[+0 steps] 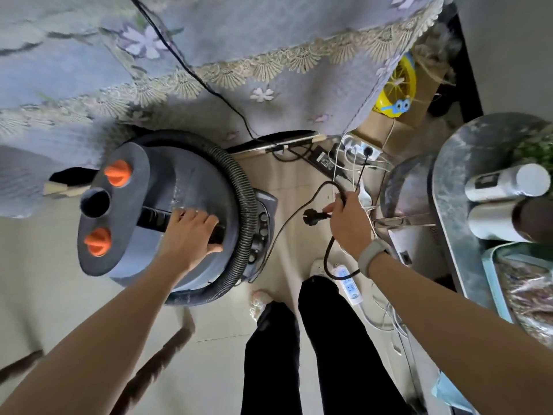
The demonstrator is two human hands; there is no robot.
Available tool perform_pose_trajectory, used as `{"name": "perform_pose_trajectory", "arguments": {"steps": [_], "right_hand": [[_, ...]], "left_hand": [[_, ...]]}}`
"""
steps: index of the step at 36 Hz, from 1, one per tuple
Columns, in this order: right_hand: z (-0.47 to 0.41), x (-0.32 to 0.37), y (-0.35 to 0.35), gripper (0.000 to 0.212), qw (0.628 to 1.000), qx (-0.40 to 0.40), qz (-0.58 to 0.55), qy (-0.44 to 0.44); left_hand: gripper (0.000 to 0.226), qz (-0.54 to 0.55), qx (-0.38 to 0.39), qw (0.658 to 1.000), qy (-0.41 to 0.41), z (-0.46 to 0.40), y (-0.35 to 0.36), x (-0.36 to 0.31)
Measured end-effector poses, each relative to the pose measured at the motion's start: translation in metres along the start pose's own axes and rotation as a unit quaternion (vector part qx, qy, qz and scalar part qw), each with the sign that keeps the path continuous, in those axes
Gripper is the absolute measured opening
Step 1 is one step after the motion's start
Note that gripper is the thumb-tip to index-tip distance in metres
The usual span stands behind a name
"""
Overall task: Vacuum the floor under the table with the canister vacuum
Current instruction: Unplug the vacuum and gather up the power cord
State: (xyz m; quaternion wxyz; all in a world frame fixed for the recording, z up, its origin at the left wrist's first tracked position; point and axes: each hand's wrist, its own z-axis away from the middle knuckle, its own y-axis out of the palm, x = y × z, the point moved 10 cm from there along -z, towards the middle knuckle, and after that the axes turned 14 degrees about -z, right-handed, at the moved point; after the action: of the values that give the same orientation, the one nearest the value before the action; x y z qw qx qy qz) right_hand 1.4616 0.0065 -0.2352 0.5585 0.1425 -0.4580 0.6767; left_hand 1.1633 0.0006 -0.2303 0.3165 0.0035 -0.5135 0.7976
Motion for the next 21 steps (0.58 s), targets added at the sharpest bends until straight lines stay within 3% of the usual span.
{"name": "perform_pose_trajectory", "arguments": {"steps": [7,11,15,21], "right_hand": [[0.004,-0.013,-0.03,0.035,0.99,-0.089,0.088,0.064],[0.01,-0.012,-0.058,0.032,0.981,-0.143,0.113,0.064],[0.019,-0.006,-0.076,0.034,0.97,-0.226,0.067,0.059],[0.015,0.012,-0.058,0.036,0.972,-0.22,0.064,0.045]], "left_hand": [[0.048,0.035,0.014,0.999,0.0,-0.009,-0.005,0.003],[0.047,0.04,0.03,0.999,-0.002,-0.005,-0.004,0.009],[0.043,0.052,0.029,0.998,-0.006,0.008,-0.006,0.031],[0.049,0.106,0.004,0.994,-0.035,0.023,-0.012,0.066]]}}
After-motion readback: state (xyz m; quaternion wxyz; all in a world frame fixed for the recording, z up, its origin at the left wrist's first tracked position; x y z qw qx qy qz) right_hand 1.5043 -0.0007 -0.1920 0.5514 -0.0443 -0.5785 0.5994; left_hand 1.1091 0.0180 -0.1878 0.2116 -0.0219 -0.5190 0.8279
